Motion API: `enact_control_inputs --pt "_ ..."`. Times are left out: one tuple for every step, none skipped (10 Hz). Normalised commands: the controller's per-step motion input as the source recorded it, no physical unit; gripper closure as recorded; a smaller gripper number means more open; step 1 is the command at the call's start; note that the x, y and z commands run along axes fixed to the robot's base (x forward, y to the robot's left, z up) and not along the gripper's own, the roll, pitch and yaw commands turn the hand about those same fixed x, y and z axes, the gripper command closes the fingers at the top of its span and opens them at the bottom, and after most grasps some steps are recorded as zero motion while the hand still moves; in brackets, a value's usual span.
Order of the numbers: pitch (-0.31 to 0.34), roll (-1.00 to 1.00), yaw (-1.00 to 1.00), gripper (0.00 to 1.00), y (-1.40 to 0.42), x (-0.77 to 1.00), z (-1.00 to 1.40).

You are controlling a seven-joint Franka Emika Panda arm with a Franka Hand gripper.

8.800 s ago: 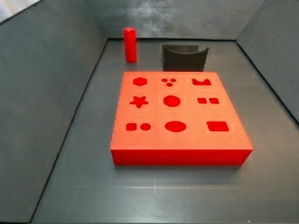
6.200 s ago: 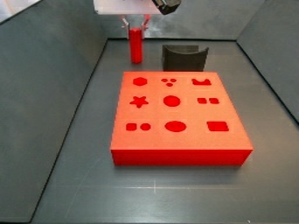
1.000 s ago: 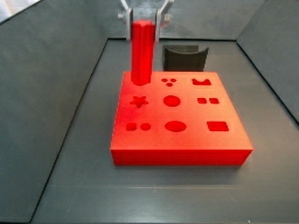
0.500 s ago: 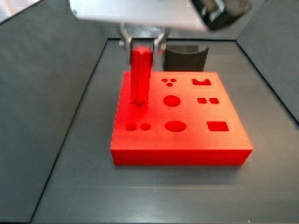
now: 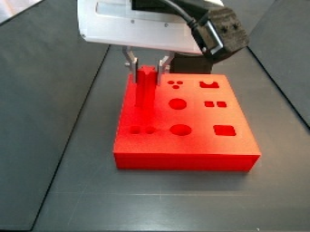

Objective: Pick up the star object. Move up. Move to above the board. Insert the star object.
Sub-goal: Insert the star object.

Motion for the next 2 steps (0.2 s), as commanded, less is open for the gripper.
enact_control_inputs --pt "-0.024 0.00 -0.02 1.00 0.00 0.00 0.00" --pt "0.000 0.00 0.00 1.00 0.00 0.00 0.00"
